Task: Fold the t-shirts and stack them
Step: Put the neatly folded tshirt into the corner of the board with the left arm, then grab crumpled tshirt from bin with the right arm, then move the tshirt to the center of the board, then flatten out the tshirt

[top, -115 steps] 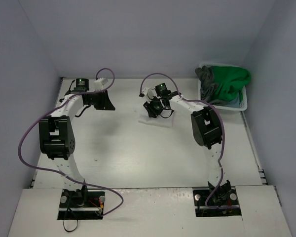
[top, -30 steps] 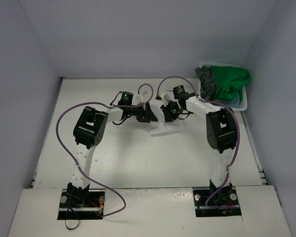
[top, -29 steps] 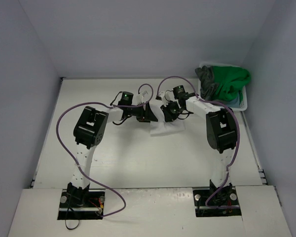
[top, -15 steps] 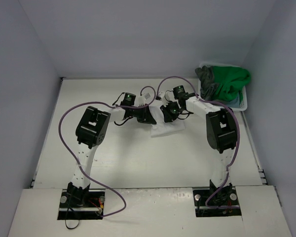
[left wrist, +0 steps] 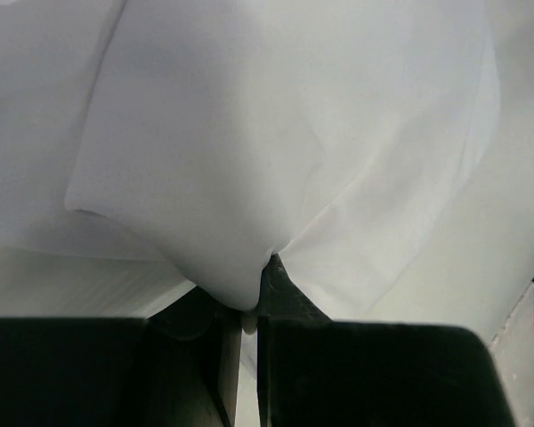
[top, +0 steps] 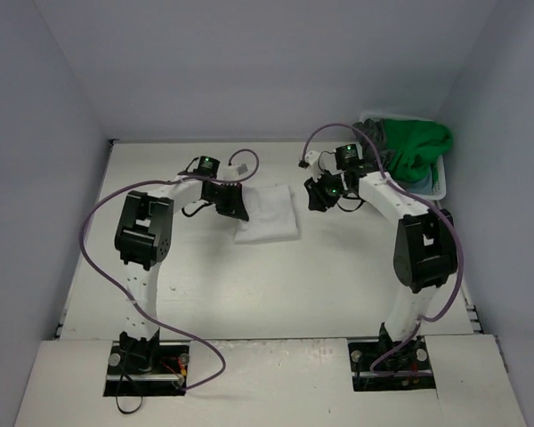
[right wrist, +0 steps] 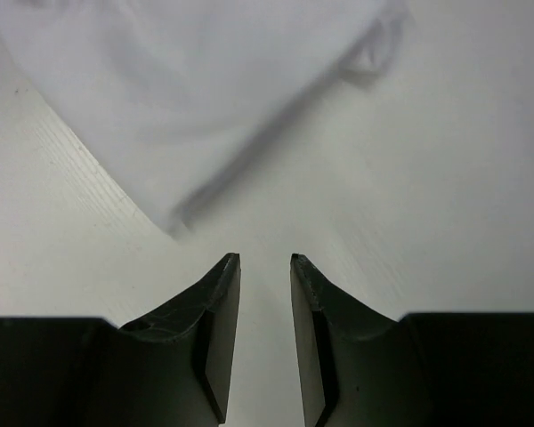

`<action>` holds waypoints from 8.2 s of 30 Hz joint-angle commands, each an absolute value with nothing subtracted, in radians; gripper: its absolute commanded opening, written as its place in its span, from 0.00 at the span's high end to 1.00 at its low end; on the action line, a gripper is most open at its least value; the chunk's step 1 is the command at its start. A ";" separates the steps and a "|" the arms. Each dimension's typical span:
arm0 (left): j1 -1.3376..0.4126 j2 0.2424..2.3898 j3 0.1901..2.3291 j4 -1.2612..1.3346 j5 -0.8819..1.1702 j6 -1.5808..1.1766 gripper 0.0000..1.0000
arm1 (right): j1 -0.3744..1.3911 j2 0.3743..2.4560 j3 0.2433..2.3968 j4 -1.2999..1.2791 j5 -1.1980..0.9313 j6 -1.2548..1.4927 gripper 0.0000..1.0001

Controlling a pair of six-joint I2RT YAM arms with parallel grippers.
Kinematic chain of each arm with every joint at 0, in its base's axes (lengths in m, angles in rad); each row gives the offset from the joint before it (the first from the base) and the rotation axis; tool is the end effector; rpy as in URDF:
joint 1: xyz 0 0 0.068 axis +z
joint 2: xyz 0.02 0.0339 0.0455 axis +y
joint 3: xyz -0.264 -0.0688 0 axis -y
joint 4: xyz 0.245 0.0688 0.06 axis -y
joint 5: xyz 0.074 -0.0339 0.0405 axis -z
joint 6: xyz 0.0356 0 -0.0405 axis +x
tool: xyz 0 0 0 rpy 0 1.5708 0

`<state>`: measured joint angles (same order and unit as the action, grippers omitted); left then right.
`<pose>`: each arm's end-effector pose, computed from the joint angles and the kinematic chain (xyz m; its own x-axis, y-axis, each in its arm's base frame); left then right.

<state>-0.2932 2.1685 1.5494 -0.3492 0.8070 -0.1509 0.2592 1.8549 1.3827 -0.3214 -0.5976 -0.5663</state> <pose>0.4318 -0.1572 0.1572 -0.8688 0.1537 -0.4708 0.4664 0.5735 -0.6735 0.3931 0.1250 0.2352 -0.2632 -0.5286 -0.8070 -0.8704 0.4910 -0.0378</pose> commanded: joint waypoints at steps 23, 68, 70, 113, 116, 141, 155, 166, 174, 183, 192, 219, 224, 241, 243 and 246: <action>0.133 2.095 1.859 -0.752 0.089 0.462 1.00 | 0.216 1.555 1.302 -0.354 -0.729 -0.515 0.75; 0.172 2.264 2.102 -0.560 -0.222 0.397 0.33 | 0.201 1.522 1.266 -0.344 -0.782 -0.483 0.71; 0.172 2.226 2.097 -0.560 -0.236 0.391 0.33 | 0.201 1.517 1.270 -0.342 -0.778 -0.479 0.71; 0.163 0.928 1.092 -0.828 0.749 0.288 0.29 | -0.028 1.206 0.976 0.101 -0.163 -0.206 0.58; 0.170 0.893 1.059 -0.802 0.749 0.265 0.21 | -0.028 1.198 0.998 0.107 -0.095 -0.206 0.57; 0.178 0.931 1.040 -0.761 0.626 0.236 0.17 | -0.026 1.759 1.422 -0.094 -0.149 -0.390 0.43; 0.179 0.942 1.042 -0.759 0.621 0.233 0.17 | -0.026 1.773 1.440 -0.095 -0.138 -0.383 1.00; 0.179 0.940 1.035 -0.756 0.615 0.235 0.17 | -0.026 1.593 1.607 -0.231 -0.175 -0.419 1.00; 0.179 0.956 1.043 -0.758 0.612 0.232 0.17 | -0.006 1.422 1.837 -0.406 -0.332 -0.446 1.00; 0.179 0.960 1.045 -0.756 0.607 0.230 0.17 | 0.020 1.106 1.875 -0.420 -0.753 -0.371 1.00; 0.181 0.954 1.042 -0.759 0.598 0.230 0.17 | 0.018 1.068 1.899 -0.422 -1.034 -0.230 1.00; 0.036 1.037 1.132 -0.830 0.750 0.230 0.17 | 0.224 1.163 1.125 -0.313 -0.486 -0.463 1.00; -0.142 1.106 1.212 -0.896 0.739 0.276 0.17 | 0.222 1.157 1.089 -0.249 -0.254 -0.434 1.00; -0.547 1.517 1.453 -0.925 0.743 0.305 0.18 | 0.232 1.330 1.149 -0.388 -0.032 -0.540 0.44; -0.604 1.555 1.483 -0.895 0.718 0.311 0.17 | 0.233 1.365 1.169 -0.393 -0.078 -0.557 0.44; -0.669 1.601 1.502 -0.790 0.686 0.275 0.17 | 0.232 1.463 1.195 -0.379 -0.219 -0.594 0.44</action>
<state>-0.6315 1.5963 1.4387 -0.8913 0.7128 0.2790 0.2241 1.3838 1.1416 -0.4004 -0.0887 -0.5488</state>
